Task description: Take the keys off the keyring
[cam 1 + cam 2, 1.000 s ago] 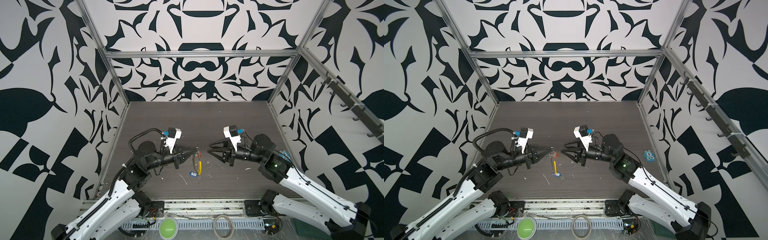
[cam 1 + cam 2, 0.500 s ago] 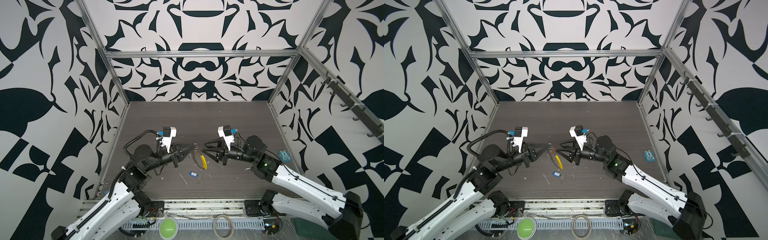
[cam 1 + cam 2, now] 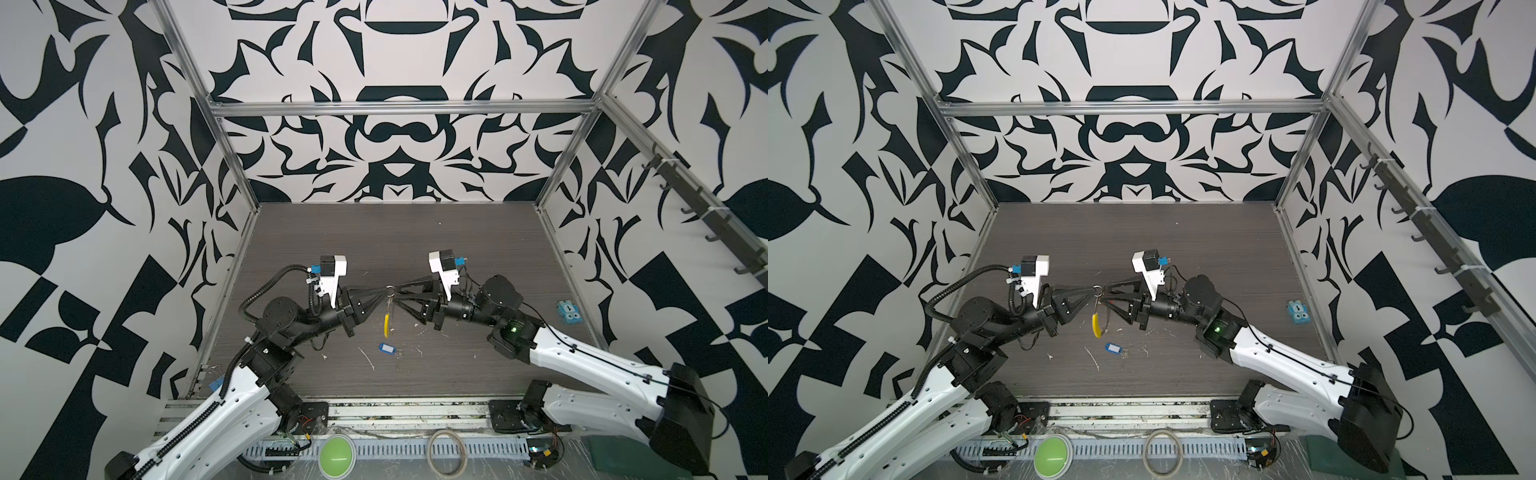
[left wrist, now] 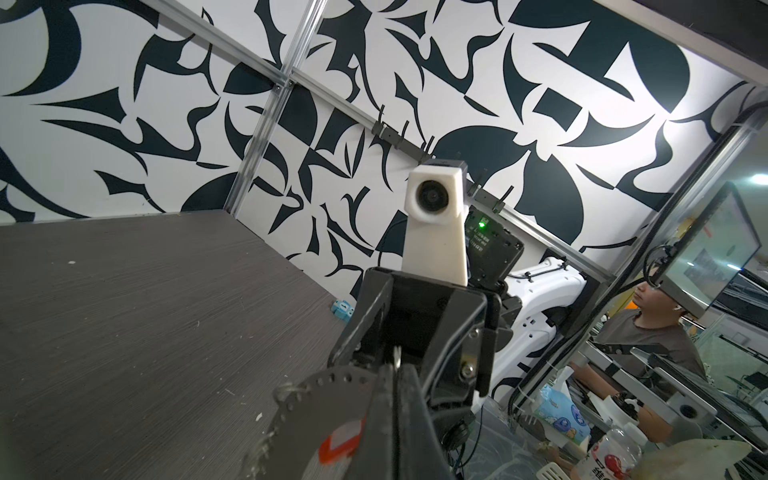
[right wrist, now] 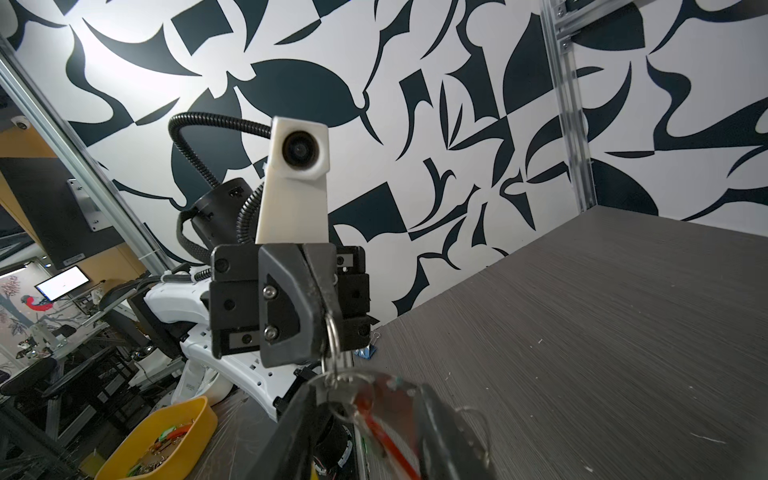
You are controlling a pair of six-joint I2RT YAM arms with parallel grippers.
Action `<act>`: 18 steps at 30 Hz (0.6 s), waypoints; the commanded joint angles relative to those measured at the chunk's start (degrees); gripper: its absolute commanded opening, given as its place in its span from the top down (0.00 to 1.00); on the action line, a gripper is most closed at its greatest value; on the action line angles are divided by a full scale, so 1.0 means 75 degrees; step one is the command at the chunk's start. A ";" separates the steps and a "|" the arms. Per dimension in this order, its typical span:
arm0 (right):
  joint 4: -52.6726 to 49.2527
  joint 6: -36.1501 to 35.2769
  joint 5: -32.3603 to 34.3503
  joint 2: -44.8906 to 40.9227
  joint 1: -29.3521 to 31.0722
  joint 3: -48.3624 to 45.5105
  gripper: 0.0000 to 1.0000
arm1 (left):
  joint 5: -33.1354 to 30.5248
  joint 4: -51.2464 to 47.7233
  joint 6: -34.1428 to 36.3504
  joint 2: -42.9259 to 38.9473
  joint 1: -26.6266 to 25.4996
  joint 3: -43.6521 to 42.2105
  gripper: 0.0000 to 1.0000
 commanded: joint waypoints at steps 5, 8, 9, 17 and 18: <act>0.1038 0.0298 0.0110 -0.0036 0.0097 0.0248 0.61 | 0.0027 0.0534 -0.0101 -0.0170 -0.0027 -0.0146 1.00; 0.0978 0.0238 0.0264 -0.0267 0.0103 0.0176 0.61 | 0.0008 0.0547 -0.0101 -0.0221 -0.0022 -0.0179 1.00; 0.0808 0.0157 0.0301 -0.0339 0.0107 0.0193 0.61 | 0.0015 0.0552 -0.0104 -0.0236 -0.0022 -0.0181 1.00; 0.0384 -0.0095 0.0182 -0.0497 0.0132 0.0345 0.66 | 0.0136 0.1044 -0.0285 -0.0131 -0.0022 -0.0275 1.00; 0.0385 -0.0090 0.0076 -0.0445 0.0134 0.0435 0.66 | 0.0190 0.1106 -0.0316 -0.0099 -0.0027 -0.0275 1.00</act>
